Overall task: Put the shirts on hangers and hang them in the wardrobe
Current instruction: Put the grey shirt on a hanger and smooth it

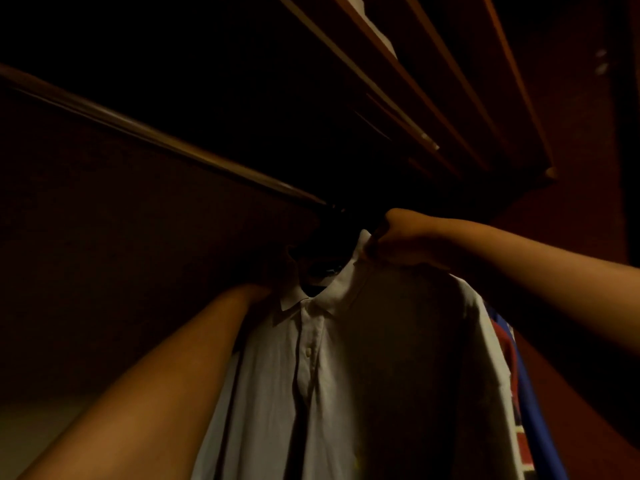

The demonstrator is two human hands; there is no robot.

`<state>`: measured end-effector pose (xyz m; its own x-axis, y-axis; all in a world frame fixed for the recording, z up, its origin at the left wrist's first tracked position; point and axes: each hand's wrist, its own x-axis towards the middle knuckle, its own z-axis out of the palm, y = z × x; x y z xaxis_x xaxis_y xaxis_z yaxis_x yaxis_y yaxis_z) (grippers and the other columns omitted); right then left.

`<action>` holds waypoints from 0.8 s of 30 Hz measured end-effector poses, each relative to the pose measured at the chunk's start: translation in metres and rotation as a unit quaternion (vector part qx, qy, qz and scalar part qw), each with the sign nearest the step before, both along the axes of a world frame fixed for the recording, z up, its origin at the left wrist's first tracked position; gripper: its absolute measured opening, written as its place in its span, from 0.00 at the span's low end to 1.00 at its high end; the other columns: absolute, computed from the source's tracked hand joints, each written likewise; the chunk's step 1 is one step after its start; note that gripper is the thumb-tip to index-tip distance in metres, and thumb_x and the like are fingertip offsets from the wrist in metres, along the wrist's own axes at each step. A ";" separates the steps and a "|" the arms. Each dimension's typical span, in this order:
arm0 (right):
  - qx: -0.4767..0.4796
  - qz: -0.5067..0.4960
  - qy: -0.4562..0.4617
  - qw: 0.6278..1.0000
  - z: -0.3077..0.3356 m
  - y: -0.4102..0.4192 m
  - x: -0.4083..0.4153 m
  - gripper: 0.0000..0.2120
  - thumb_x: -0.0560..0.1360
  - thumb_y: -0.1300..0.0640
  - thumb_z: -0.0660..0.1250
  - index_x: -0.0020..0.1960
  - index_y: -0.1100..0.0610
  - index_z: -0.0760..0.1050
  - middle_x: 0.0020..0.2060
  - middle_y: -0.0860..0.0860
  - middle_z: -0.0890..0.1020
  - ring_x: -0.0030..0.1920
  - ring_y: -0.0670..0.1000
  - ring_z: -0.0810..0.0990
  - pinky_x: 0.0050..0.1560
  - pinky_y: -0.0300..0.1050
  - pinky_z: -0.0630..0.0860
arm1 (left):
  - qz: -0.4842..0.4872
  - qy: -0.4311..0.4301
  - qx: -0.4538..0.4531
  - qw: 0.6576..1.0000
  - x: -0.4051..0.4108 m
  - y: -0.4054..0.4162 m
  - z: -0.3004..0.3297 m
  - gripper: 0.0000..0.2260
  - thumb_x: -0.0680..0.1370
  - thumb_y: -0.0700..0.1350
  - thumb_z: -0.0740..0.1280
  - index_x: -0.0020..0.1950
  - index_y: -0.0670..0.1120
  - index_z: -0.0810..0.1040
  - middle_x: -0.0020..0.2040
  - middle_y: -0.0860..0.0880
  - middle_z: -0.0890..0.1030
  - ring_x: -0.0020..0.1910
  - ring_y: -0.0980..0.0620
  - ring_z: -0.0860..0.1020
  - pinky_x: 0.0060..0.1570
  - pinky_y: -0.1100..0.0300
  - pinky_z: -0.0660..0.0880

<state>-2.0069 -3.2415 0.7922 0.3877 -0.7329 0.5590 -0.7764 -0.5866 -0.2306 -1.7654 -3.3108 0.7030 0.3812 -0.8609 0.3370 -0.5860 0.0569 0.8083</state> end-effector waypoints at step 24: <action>-0.028 0.002 0.059 0.998 -0.007 -0.005 0.005 0.17 0.76 0.60 0.67 0.65 0.58 0.72 0.47 0.51 0.72 0.48 0.52 0.73 0.33 0.36 0.68 | 0.007 0.020 -0.026 0.999 0.005 0.004 -0.011 0.22 0.82 0.49 0.59 0.74 0.42 0.64 0.72 0.38 0.64 0.70 0.39 0.65 0.67 0.49 0.63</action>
<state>-2.0015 -3.2463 0.7849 0.4550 -0.7007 0.5496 -0.7942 -0.5984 -0.1054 -1.7600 -3.3068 0.6922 0.4066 -0.8375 0.3651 -0.5546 0.0913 0.8271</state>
